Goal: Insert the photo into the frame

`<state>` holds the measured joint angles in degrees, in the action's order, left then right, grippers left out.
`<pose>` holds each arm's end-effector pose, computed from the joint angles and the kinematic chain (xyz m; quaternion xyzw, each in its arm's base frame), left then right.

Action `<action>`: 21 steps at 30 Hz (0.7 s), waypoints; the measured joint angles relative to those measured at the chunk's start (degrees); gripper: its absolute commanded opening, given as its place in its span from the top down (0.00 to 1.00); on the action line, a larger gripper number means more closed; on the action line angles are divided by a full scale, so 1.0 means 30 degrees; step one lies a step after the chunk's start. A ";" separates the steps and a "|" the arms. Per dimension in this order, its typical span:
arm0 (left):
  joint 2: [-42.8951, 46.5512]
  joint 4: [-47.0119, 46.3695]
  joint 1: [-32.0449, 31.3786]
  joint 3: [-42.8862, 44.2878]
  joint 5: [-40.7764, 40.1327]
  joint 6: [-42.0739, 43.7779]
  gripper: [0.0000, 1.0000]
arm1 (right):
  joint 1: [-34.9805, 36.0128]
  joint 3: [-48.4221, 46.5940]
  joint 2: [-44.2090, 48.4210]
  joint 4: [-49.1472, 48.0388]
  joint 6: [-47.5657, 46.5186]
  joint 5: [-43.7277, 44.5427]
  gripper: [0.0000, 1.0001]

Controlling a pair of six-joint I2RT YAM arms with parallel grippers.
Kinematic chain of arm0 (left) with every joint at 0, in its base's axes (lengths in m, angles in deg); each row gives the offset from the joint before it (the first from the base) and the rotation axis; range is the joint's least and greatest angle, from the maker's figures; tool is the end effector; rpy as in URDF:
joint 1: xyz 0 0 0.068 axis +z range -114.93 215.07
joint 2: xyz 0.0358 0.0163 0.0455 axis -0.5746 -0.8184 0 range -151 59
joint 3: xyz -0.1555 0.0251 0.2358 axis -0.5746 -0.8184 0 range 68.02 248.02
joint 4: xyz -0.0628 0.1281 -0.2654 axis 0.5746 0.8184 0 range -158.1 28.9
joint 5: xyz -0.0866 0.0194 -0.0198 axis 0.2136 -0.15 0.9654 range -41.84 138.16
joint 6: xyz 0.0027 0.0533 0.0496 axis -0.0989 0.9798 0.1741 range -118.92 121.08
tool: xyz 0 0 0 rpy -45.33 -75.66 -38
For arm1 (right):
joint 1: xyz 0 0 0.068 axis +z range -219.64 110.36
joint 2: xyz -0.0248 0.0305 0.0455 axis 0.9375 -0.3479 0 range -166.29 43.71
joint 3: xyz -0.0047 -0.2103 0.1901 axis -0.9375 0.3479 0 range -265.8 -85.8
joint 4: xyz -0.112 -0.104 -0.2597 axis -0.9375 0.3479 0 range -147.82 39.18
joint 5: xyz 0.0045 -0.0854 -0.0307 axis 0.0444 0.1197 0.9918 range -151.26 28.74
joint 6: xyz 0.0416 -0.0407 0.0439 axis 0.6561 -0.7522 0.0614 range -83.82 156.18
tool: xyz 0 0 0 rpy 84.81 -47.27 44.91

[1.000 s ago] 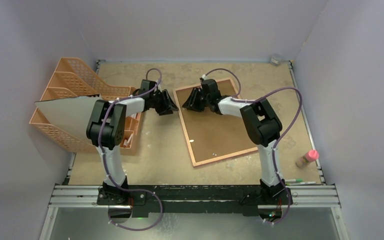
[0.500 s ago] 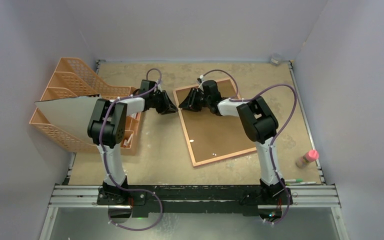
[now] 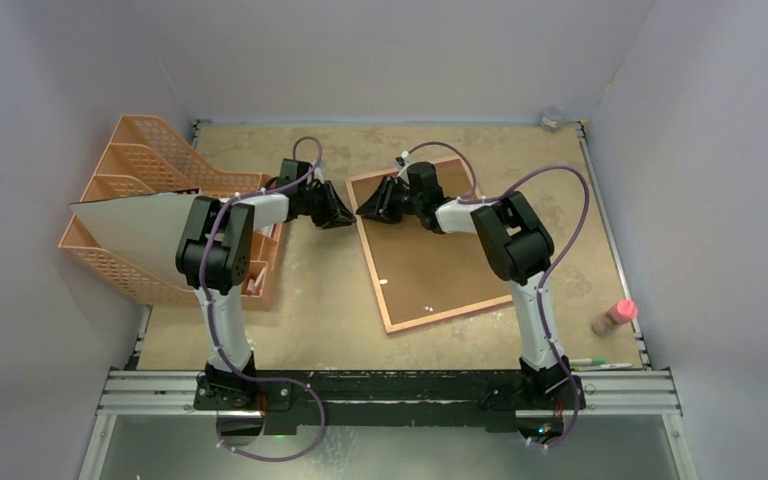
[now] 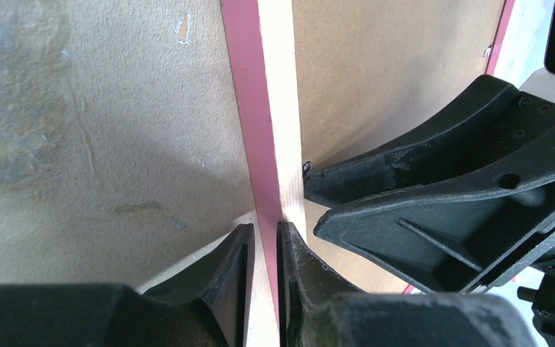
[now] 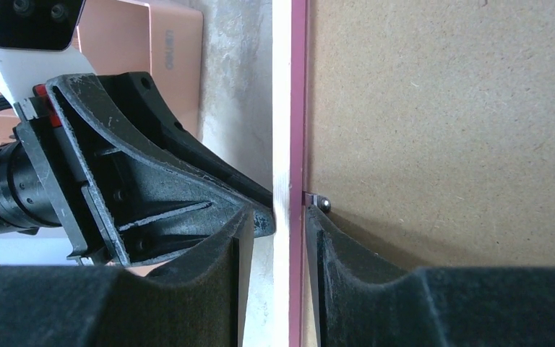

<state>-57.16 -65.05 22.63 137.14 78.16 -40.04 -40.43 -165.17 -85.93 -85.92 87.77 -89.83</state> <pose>0.4446 -0.1291 0.0941 -0.1393 0.9015 -0.3657 0.1846 0.4597 0.2902 0.0947 0.0211 0.8156 0.5064 0.2790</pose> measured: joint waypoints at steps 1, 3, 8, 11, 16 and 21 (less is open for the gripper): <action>0.0000 0.0007 0.0007 0.0000 0.0000 0.0000 0.81 | -0.0015 0.0000 -0.0015 -0.0058 0.0007 -0.0066 0.63; 0.0000 0.0029 0.0000 0.0015 -0.0007 0.0000 0.80 | -0.0029 0.0022 -0.0029 -0.0168 0.0000 -0.0189 0.62; -0.0066 0.0561 0.0000 0.0364 -0.0131 0.0051 0.79 | 0.0000 0.0721 0.0248 -0.1027 0.0000 -0.0328 0.56; -0.0175 0.1107 -0.0007 0.0743 -0.0153 0.0109 0.78 | -0.0080 0.0998 0.0656 -0.0860 -0.0007 -0.0299 0.53; -0.0474 0.2098 -0.0087 0.1749 -0.0386 0.0539 0.72 | -0.0831 0.0991 0.1144 -0.0160 0.0015 -0.0124 0.51; -0.0765 0.2623 -0.0102 0.2776 -0.1086 0.1005 0.62 | -0.2754 0.0627 0.1166 0.0590 0.0058 0.0736 0.51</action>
<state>-59.45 -57.19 22.32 145.47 74.90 -37.02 -48.69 -163.29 -82.43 -84.15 87.95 -87.63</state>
